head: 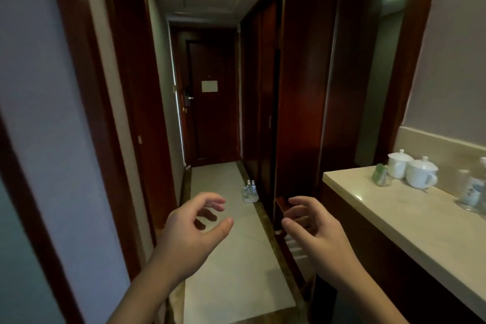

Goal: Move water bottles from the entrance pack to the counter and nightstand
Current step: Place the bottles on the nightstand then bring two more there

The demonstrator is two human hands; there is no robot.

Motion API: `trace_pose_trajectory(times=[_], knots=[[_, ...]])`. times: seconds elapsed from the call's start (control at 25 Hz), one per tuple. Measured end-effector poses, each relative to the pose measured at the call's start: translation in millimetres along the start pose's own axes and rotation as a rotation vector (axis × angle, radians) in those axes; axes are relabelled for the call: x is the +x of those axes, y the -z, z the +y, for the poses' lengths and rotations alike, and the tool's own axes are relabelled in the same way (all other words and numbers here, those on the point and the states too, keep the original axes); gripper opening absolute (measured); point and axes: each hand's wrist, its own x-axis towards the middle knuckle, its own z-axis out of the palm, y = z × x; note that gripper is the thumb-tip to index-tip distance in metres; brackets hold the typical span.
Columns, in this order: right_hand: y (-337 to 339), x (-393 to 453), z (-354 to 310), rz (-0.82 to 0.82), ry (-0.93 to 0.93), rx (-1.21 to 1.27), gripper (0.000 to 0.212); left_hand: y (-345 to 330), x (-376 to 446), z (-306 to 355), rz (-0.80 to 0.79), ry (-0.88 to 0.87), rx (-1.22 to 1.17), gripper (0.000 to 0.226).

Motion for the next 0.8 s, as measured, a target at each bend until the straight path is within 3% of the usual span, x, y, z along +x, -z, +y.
trace_pose_trajectory(times=[0.16,0.36,0.6,0.8], knots=[[-29,145,42,-0.008,0.078,0.009,0.041,-35,124,-53,0.035,-0.034,0.04,0.029],[-80,329,47,-0.059,0.178,0.019,0.044,-30,273,-110,0.113,-0.033,0.089,0.031],[-173,518,87,-0.115,0.218,0.003,0.042,-37,428,-233,0.179,-0.005,0.083,0.027],[-241,681,129,-0.099,0.191,-0.019,0.04,-57,591,-342,0.113,-0.092,0.093,0.03]])
